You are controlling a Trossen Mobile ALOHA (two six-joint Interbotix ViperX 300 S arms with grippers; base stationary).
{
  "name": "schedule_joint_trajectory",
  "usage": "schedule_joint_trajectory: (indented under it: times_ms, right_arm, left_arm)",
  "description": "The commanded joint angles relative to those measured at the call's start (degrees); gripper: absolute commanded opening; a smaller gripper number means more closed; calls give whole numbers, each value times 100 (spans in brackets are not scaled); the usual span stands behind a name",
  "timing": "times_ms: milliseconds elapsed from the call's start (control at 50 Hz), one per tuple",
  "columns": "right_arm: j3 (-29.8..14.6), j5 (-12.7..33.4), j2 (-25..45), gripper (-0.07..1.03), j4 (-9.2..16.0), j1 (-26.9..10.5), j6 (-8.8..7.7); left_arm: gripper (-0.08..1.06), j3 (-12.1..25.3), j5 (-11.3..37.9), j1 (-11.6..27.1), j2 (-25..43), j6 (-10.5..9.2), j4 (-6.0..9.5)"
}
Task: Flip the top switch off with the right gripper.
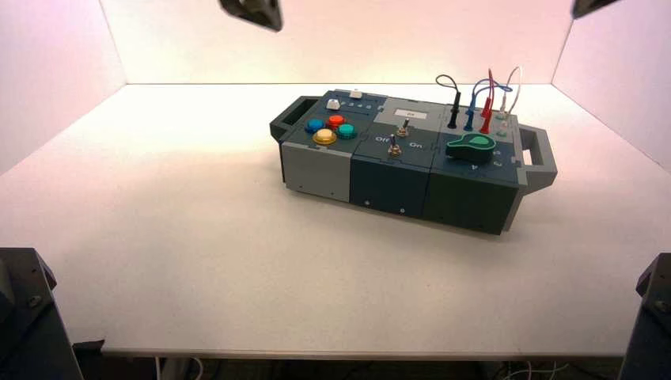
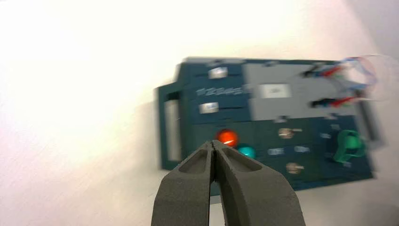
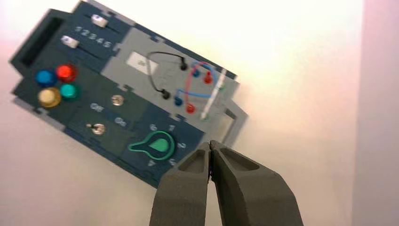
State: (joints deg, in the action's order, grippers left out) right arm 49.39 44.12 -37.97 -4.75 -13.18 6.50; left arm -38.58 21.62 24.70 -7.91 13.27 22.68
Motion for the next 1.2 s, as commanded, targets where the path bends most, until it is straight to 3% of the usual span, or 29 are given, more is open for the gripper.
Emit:
schedule_joint_trajectory:
  times_ms: [20, 320, 620, 800, 920, 1040, 1200]
  right_arm:
    - [-316, -18, 158, -2, 193, -44, -9]
    - [-650, -26, 642, -2, 404, -211, -18]
    - [-949, -79, 1107, -2, 642, -413, 18]
    - [-1028, -149, 1248, -2, 729, -413, 9]
    - [-1099, -158, 1318, -2, 729, -404, 0]
    - [-1222, -158, 1433, -2, 721, -413, -26]
    - [-1371, -105, 1617, -2, 721, -404, -79]
  left_arm:
    - [-3, 360, 237, -97, 158, 141, -26]
    - [-2, 1081, 1239, -422, 1020, 378, -53]
    - [-3, 1793, 1793, -527, 1767, 598, -53]
    - [-2, 1925, 1863, -562, 2048, 598, -53]
    - [11, 2092, 2004, -571, 2285, 659, -53]
    - [14, 2276, 2250, -536, 2505, 765, -44]
    - [27, 2417, 2312, -510, 2610, 782, -53]
